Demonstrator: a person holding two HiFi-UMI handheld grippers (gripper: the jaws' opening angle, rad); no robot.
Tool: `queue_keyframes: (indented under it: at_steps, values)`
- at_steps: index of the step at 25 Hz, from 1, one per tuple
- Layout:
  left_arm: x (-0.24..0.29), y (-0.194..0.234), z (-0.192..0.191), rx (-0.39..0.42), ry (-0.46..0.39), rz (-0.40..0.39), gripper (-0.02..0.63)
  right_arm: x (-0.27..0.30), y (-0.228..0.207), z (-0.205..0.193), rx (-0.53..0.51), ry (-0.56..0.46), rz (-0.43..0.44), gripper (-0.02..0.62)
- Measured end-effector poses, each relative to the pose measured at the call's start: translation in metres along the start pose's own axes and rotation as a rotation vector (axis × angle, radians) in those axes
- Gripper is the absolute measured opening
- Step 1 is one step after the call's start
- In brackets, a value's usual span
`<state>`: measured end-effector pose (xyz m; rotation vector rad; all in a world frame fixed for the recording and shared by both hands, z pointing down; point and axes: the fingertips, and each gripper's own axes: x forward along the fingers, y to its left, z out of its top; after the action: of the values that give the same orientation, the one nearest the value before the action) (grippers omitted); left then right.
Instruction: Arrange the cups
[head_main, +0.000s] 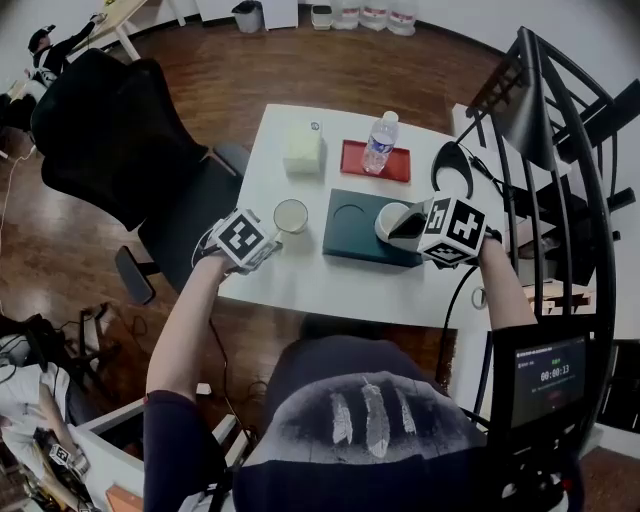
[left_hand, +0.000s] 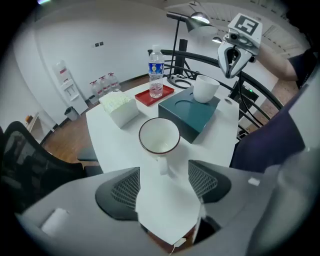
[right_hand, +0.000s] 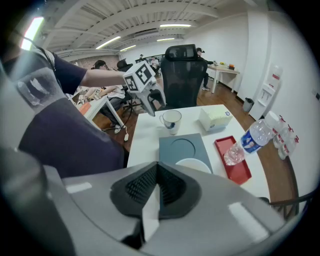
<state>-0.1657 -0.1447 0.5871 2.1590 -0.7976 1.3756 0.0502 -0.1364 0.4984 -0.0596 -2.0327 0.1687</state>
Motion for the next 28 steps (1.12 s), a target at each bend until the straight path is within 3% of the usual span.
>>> queue_keyframes:
  at_steps: [4,10,12,16,18,28]
  values:
    - [0.02,0.0,-0.004,-0.019,0.072,-0.022,0.318,0.0,0.002,0.002,-0.001,0.002,0.002,0.003]
    - [0.038,0.008,0.004,0.034,0.07,-0.019,0.303,0.0,0.004,0.0,0.009,-0.001,-0.004,0.003]
    - [0.043,0.011,0.004,0.07,0.079,-0.014,0.244,0.0,0.004,-0.003,0.016,-0.001,-0.006,0.003]
    - [0.048,0.014,0.004,0.146,0.106,0.0,0.192,-0.001,0.004,-0.007,0.026,0.003,-0.014,0.003]
    - [0.052,0.012,0.0,0.154,0.118,-0.005,0.091,-0.002,0.003,-0.009,0.032,0.002,-0.021,0.003]
    - [0.048,0.014,0.0,0.172,0.054,-0.016,0.08,-0.002,0.004,-0.01,0.037,-0.011,-0.027,0.003]
